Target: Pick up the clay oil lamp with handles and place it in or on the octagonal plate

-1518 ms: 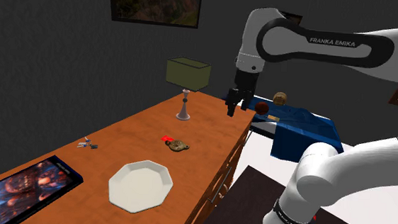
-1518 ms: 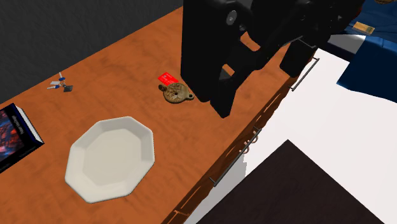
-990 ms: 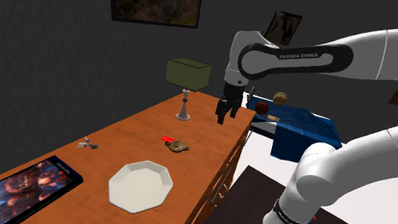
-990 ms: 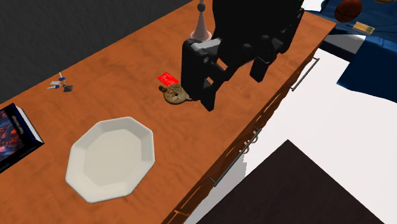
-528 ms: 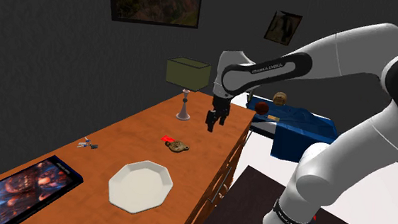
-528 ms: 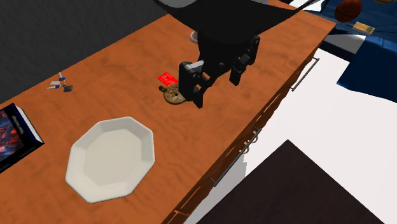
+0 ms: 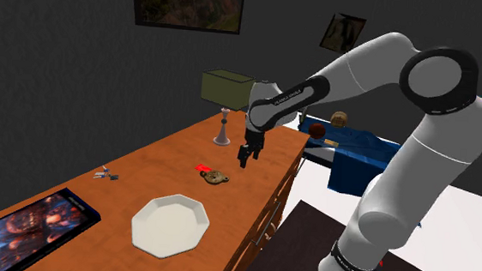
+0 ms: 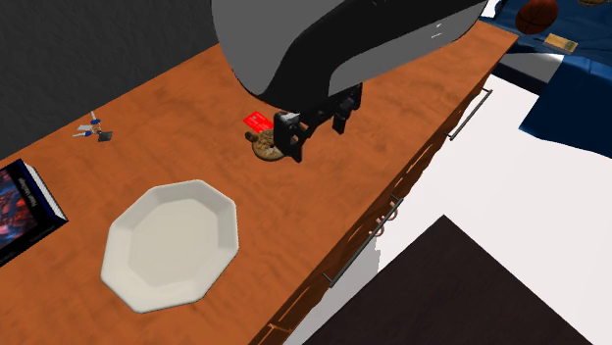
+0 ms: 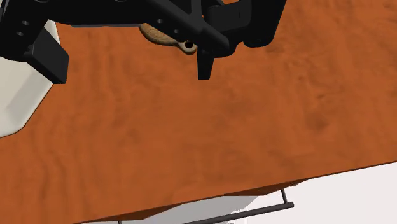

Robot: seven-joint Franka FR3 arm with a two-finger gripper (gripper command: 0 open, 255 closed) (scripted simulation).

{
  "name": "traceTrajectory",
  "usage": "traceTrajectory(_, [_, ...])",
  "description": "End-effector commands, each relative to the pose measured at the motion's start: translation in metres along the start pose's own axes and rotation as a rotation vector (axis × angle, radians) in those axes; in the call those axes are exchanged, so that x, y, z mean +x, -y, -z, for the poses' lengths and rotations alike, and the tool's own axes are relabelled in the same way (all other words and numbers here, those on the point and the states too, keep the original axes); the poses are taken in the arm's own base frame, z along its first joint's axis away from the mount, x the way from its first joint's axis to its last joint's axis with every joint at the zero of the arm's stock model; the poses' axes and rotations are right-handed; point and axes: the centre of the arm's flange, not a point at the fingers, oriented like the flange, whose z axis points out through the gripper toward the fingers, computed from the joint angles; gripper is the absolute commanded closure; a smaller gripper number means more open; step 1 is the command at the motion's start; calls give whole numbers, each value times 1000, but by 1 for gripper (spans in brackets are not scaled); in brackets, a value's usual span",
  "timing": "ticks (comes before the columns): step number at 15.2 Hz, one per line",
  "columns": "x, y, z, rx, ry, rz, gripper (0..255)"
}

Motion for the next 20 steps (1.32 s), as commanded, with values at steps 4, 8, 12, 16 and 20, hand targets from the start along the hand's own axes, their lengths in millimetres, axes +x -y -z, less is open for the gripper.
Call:
traceTrajectory(4, [38,-17,-51,-1,-3,32,0])
traceTrajectory(8, [69,-28,-92,-1,-5,56,0])
traceTrajectory(12, [100,-39,-133,-2,-7,81,0])
traceTrajectory(16, [122,-46,-167,-2,-8,98,0])
traceTrajectory(20, [122,-46,-188,-2,-8,98,0])
